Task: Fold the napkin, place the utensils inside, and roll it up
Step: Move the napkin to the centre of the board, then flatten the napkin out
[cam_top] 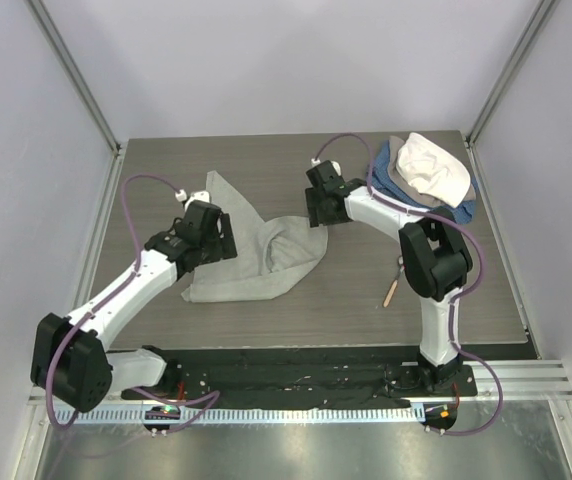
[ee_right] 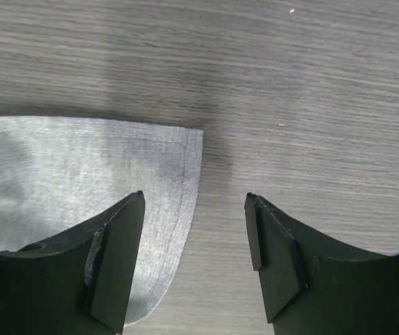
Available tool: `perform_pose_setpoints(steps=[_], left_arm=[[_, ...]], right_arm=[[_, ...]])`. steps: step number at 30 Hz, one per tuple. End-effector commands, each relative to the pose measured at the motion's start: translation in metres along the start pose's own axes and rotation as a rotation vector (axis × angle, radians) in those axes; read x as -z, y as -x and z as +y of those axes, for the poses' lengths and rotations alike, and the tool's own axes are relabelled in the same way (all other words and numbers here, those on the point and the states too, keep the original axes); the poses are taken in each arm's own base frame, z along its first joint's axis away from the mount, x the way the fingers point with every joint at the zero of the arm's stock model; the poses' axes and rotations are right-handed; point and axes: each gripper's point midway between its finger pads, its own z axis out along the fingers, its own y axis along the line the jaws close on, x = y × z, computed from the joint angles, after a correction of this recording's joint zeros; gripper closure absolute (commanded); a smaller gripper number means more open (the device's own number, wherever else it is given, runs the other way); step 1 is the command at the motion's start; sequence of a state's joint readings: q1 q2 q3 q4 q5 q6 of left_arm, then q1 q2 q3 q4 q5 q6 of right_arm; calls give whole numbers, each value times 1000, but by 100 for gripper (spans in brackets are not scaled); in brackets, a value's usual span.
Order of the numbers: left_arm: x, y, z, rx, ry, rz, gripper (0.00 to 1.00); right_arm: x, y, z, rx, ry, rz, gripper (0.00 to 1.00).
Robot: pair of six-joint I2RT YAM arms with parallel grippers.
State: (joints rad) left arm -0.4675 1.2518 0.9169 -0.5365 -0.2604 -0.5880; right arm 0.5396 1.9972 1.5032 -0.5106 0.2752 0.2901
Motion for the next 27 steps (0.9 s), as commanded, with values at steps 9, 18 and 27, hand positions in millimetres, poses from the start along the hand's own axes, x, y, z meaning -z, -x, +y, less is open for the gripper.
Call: perform_pose_setpoints(steps=[9,18,27], left_arm=[[21,-50,79,144,295,48,24],[7,-54,89,173,302,38,37],[-4,-65,92,166,310,81,40]], right_arm=[[-12,0,0,-27,55,37,34],[-33,-3,6,-32,81,69,38],[-42,-2,10,-42,93,75,41]])
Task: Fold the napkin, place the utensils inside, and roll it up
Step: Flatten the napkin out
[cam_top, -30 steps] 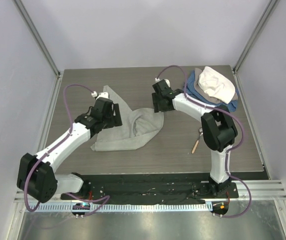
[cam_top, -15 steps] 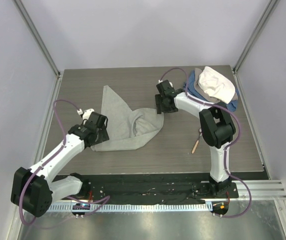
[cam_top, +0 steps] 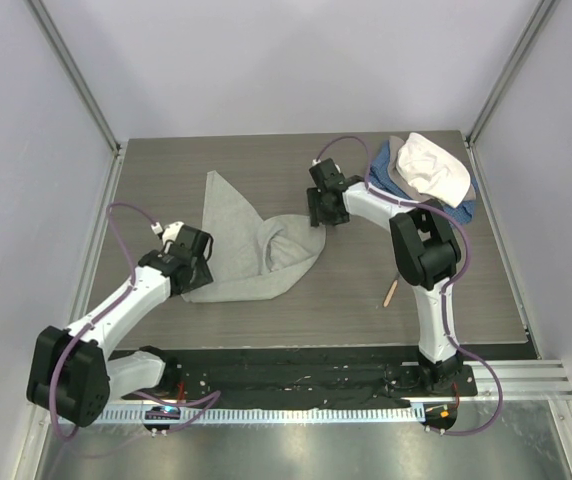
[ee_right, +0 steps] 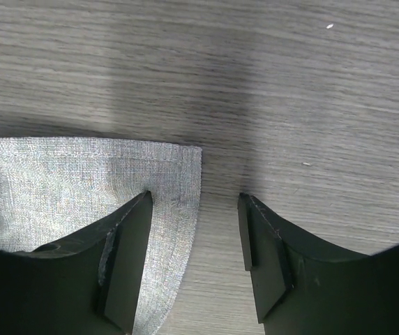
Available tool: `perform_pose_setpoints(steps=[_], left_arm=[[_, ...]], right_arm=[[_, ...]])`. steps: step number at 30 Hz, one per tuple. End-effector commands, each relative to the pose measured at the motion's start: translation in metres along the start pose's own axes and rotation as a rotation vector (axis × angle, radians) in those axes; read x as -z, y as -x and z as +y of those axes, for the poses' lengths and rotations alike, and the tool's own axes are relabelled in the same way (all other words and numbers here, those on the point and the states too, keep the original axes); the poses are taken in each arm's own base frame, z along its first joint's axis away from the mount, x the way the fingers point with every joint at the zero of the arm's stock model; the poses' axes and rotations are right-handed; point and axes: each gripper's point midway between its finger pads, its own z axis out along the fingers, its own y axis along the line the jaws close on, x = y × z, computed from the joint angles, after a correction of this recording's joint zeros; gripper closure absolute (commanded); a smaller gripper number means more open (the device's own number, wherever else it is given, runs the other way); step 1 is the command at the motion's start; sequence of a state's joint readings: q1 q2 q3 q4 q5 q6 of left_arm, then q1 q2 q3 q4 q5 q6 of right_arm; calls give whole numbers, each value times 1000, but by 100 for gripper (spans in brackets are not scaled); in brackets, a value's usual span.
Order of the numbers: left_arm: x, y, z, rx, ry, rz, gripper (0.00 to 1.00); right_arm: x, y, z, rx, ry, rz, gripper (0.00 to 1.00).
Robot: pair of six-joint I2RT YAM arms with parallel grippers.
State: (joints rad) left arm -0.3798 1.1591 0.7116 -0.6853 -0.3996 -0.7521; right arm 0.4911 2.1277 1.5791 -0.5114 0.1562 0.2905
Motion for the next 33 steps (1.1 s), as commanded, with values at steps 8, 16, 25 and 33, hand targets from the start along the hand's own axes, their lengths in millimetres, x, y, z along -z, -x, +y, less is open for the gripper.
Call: perform_pose_setpoints(steps=[8,16,25,33], left_arm=[[-14,-1,-6,31,-34,-8,50],[-24,-9,-5,33,-34,4,53],[-31,-12,-9,34,-46,14,67],[-23,-2,-10,30,-64,-20,97]], right_arm=[[-3,12,7,-14,28,-19,43],[-3,15,9,-21,35,-25,46],[-8,21,12,-23,50,-29,48],[-19,13,13,-35,106,18,69]])
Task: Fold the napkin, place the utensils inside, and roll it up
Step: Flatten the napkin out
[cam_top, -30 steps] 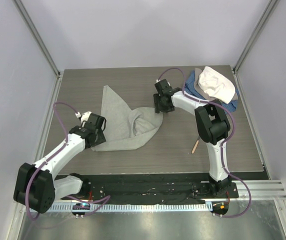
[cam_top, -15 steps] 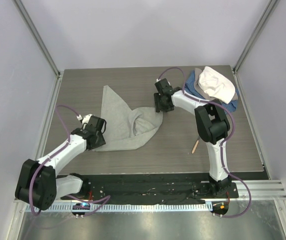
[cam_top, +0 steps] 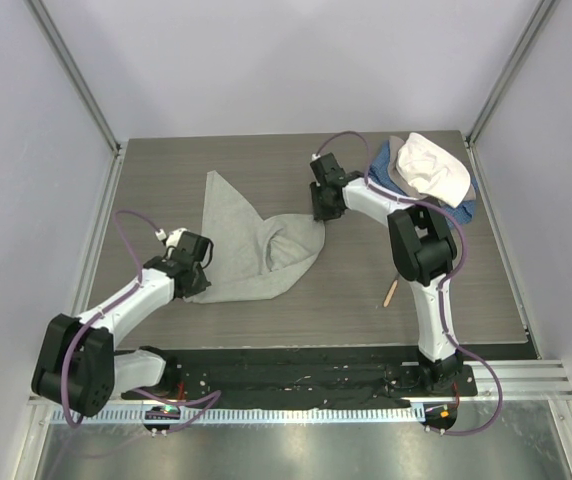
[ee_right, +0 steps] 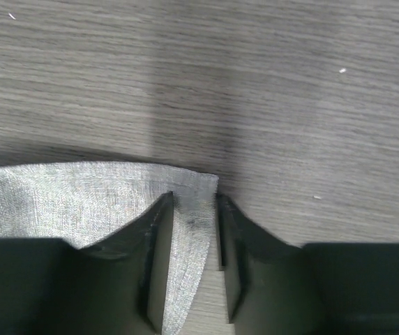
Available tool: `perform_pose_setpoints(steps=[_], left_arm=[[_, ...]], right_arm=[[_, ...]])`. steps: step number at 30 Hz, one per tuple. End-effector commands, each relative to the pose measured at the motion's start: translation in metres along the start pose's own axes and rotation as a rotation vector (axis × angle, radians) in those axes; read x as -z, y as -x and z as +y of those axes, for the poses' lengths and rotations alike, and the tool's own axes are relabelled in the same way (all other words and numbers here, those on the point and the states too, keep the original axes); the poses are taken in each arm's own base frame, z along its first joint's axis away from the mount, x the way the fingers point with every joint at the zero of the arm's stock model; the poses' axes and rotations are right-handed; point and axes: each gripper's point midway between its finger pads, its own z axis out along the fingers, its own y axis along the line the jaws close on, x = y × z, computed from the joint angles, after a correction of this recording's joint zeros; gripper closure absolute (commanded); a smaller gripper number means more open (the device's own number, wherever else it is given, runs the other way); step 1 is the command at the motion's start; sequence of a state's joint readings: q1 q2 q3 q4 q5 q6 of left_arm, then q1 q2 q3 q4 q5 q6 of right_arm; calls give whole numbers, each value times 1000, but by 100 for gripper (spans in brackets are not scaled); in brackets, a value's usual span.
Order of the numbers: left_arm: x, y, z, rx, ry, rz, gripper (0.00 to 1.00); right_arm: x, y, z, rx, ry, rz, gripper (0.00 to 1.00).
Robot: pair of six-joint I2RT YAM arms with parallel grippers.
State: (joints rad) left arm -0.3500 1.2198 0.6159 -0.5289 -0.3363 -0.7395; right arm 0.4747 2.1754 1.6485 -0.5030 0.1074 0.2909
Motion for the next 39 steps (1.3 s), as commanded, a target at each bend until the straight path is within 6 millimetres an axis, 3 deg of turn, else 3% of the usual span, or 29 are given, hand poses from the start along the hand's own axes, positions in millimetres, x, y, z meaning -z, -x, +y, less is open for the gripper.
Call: perform_pose_setpoints(steps=[1,7,10,13,14,16,17,18,20,21,22,23,25,26,28,29,31,32,35,39], left_arm=[[8,18,-5,13,-32,-65,100],[31,45,-10,24,-73,-154,100],[50,66,-13,32,-99,-222,100],[74,93,-16,39,-123,-303,100],[86,108,-20,47,-139,-344,100],[103,127,-18,34,-139,-405,100],[120,146,-18,53,-143,-461,100],[128,155,-17,38,-137,-488,100],[158,185,-17,62,-150,-572,100],[169,195,-16,71,-154,-605,100],[181,206,-15,67,-156,-641,100],[205,222,-14,88,-173,-700,100],[233,241,-9,88,-177,-782,100],[261,257,-7,117,-205,-854,100],[290,271,1,121,-204,-931,100],[318,282,6,148,-226,-995,100],[348,290,15,171,-243,-1064,100],[372,296,20,181,-265,-1119,100],[411,302,29,201,-306,-1193,100],[434,306,28,207,-360,-1244,100]], right_arm=[[-13,-5,5,-20,62,40,72],[-2,6,-4,-38,71,17,97],[13,19,-11,-47,68,-17,99],[47,44,-18,-58,65,-87,99],[69,58,-19,-61,69,-137,99],[94,72,-27,-63,52,-181,99],[108,80,-32,-66,37,-212,99],[136,97,-33,-71,44,-273,99],[169,109,-40,-70,22,-330,99],[204,124,-41,-74,27,-403,99],[219,126,-45,-72,12,-423,99],[236,130,-47,-73,6,-454,99],[289,141,-56,-80,-16,-557,99],[307,143,-59,-85,-21,-591,99],[357,147,-67,-100,-26,-690,99],[374,147,-69,-106,-29,-724,99],[420,146,-76,-125,-26,-815,99],[434,146,-78,-132,-21,-847,99],[487,145,-80,-152,11,-959,99],[511,150,-75,-145,63,-1035,99]])
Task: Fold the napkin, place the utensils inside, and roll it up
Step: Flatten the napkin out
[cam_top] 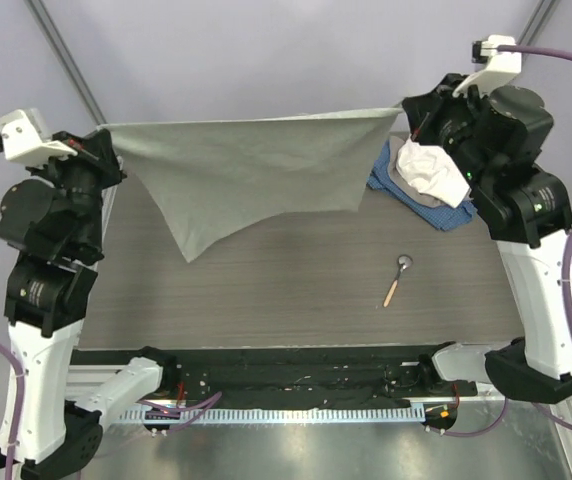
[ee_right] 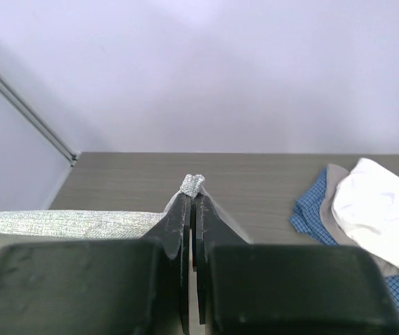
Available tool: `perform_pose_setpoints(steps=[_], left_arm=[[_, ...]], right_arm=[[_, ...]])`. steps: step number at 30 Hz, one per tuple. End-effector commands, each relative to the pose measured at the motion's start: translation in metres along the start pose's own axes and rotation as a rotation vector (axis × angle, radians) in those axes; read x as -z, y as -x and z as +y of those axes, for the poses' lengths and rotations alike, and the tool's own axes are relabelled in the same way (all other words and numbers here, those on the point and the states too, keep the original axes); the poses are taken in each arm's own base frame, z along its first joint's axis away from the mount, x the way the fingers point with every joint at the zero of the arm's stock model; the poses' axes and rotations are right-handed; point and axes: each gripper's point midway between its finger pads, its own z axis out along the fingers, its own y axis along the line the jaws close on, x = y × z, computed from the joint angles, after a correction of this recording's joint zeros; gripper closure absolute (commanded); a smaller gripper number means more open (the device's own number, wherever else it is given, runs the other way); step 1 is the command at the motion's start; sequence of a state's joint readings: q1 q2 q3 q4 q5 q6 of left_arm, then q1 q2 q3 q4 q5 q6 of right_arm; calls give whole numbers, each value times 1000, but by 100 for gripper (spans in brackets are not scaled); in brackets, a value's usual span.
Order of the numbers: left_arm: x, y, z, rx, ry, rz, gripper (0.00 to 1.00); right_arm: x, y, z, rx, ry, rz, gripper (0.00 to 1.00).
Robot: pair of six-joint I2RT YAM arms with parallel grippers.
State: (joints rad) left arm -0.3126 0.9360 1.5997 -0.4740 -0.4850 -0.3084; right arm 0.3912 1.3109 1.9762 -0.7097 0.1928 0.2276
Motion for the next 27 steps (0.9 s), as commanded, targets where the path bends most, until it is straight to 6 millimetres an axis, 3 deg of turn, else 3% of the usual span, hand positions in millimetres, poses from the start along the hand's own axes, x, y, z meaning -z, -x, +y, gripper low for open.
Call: perform_pose_setpoints(steps=[1,5,10,11,12,13,14,15,16,17,18,19,20,21,22,24,25,26,27], left_arm=[[2,36,6,-14,31,-114,99],[-21,13,-5,-46,15,-58,100],[-68,-34,-6,-141,60,35,100],[-90,-56,-1,-166,69,84,100],[-101,-64,2,-154,73,101,100],[-114,-70,6,-139,78,108,100],[-137,-94,13,-143,90,162,100],[-149,-86,19,-125,85,147,100],[-162,-89,21,-109,85,152,100],[-181,-102,25,-106,85,172,100],[-193,-102,27,-95,62,177,100],[-200,-83,18,-70,32,138,100],[-207,-80,13,-66,11,138,100],[-221,-70,20,-63,12,115,100],[-223,-64,13,-61,-24,111,100],[-227,-46,4,-75,-66,72,100],[-225,-39,-1,-84,-92,57,100],[-223,-31,-5,-91,-105,39,100],[-216,-15,-10,-93,-122,4,100]], right_arm=[[2,18,-12,21,-52,-66,99],[-31,-6,-14,35,-72,-9,99],[-100,-53,-18,57,-102,89,99],[-109,-53,-20,55,-104,86,99],[-132,-70,-20,59,-108,115,99],[-143,-75,-22,64,-108,122,99],[-151,-65,-18,58,-96,96,99],[-163,-69,-17,59,-93,100,99],[-186,-87,-19,67,-97,131,99],[-194,-68,-16,57,-89,81,99],[-202,-65,-16,57,-89,70,99],[-221,-79,-17,58,-91,86,99],[-220,-55,-10,40,-73,27,99],[-222,-48,-6,35,-58,9,99],[-224,-38,-3,24,-46,-21,99],[-220,-21,4,10,-21,-70,99],[-219,-21,3,11,-21,-72,99],[-207,0,6,6,-11,-125,99],[-202,5,7,15,-8,-135,99]])
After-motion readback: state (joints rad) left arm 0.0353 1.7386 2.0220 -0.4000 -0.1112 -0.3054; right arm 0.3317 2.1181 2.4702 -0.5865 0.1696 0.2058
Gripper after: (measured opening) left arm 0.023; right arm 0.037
